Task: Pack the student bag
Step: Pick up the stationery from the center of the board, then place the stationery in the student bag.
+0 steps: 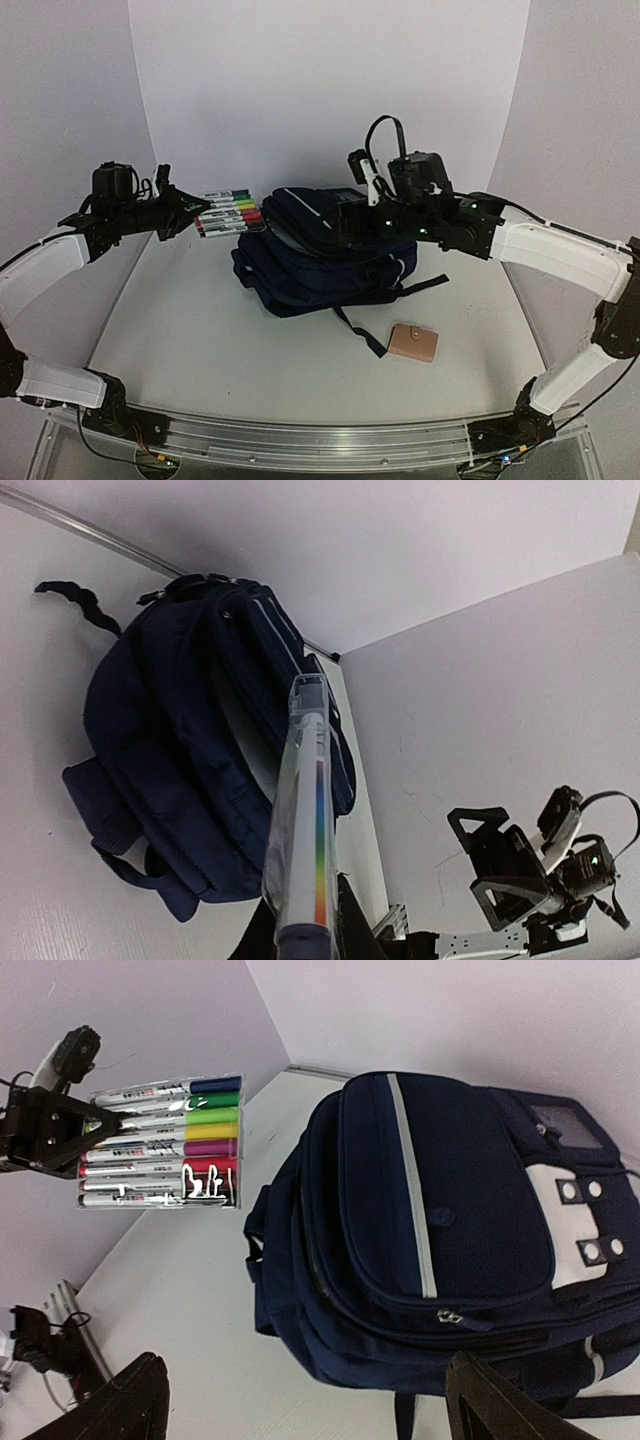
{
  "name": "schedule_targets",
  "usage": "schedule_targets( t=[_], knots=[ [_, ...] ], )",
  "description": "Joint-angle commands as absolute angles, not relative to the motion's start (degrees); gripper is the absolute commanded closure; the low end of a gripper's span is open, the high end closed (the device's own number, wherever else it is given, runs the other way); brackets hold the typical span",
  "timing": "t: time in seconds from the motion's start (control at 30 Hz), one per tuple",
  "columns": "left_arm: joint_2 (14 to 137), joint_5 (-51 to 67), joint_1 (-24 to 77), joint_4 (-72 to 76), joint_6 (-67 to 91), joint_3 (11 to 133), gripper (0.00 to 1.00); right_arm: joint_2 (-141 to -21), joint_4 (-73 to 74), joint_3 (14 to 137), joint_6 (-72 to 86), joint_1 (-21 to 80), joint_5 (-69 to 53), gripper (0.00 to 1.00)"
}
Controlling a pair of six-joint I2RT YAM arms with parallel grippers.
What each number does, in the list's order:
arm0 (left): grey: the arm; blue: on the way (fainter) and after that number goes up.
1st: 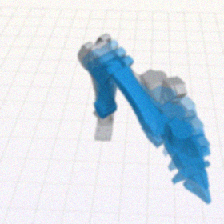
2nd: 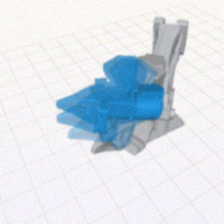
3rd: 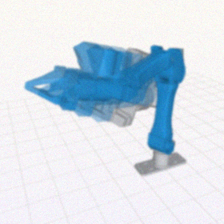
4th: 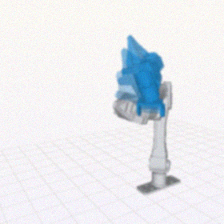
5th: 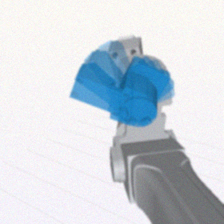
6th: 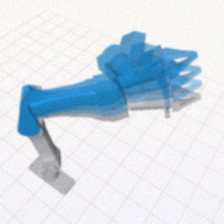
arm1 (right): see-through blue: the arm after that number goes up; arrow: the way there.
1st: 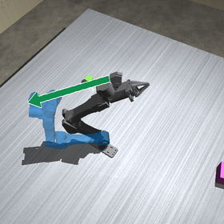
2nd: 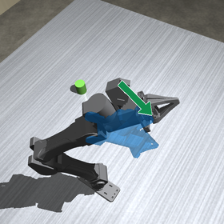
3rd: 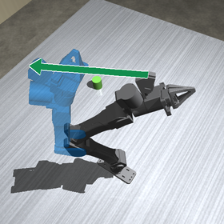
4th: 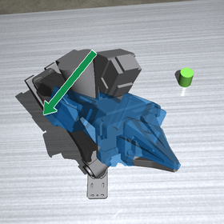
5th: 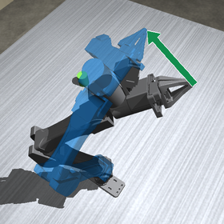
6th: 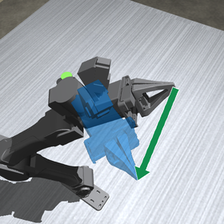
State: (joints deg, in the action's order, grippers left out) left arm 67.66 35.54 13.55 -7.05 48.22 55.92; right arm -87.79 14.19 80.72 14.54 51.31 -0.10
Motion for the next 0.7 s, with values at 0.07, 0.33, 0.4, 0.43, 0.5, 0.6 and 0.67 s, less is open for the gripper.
schedule_targets(
  t=[0.07,0.33,0.4,0.43,0.5,0.6,0.67],
  knots=[
    [65.8,36.43,8.51,-9.6,50.78,55.16,1.0,-99.4,16.78,91.09,6.25,54.65,15.76,0.02],
    [62.64,38.25,8.48,-6.68,49.19,51.1,1.0,-111.87,17.32,100.84,4.31,55.39,20.7,0.02],
    [61.63,38.33,8.5,-7.47,48.32,50.82,1.0,-114.73,17.95,102.91,4.25,55.39,22.95,0.02],
    [61.08,38.45,8.45,-7.77,47.98,50.57,1.0,-115.89,18.3,103.98,4.23,55.35,23.59,0.02],
    [60.2,38.84,8.46,-7.91,47.62,49.98,1.0,-118.02,18.65,105.73,4.22,55.37,24.56,0.02],
    [59.16,40.49,8.49,-7.31,47.39,49.29,1.0,-121.22,19.61,108.63,4.7,55.36,28.25,0.02],
    [58.52,41.51,8.51,-7.18,47.05,49.21,1.0,-123.32,20.12,110.81,5.07,55.4,32.84,0.02]
  ],
)
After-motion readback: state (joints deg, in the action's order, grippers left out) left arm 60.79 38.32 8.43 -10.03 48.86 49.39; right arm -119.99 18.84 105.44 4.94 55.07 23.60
